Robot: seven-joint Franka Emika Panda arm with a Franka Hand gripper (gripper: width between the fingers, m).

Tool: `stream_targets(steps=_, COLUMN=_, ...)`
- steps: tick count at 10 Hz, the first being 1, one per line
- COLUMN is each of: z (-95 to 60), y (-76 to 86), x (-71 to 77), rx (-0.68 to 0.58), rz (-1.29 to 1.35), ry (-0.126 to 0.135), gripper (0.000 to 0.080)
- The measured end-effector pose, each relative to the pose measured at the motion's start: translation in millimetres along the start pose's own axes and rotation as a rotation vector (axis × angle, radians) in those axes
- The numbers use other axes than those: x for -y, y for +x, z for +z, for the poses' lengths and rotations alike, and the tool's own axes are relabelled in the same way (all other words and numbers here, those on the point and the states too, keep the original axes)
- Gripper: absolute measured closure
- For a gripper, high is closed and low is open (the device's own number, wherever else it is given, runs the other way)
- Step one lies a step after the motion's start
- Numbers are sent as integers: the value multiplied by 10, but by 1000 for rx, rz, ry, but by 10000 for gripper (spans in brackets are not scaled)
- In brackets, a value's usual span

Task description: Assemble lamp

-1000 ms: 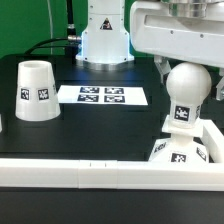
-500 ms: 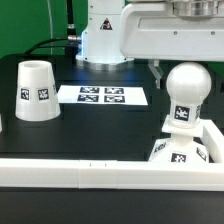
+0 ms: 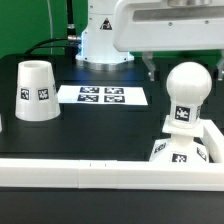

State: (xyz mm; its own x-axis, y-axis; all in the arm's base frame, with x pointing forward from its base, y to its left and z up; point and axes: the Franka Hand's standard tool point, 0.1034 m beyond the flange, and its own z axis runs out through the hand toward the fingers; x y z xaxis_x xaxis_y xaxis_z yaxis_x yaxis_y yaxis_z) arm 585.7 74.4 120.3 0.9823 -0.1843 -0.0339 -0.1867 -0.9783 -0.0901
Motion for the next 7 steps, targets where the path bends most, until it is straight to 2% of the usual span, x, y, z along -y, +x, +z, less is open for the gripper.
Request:
stream_targets(steps=2, z=19, y=-164, x=-288, rx=3, rz=-62, ry=-8, gripper=101)
stream_targets(steps=3, z=36, y=-228, x=-478, rx=5, rz=-61, ry=-14, gripper=101)
stream_targets(steps=4, z=15, y=-230, x=-579, rx=3, rz=-45, ry=-18, gripper=101)
stream_targets(steps=7, z=30, y=-235, x=-526, rx=5, rz=-54, ry=-17, gripper=101)
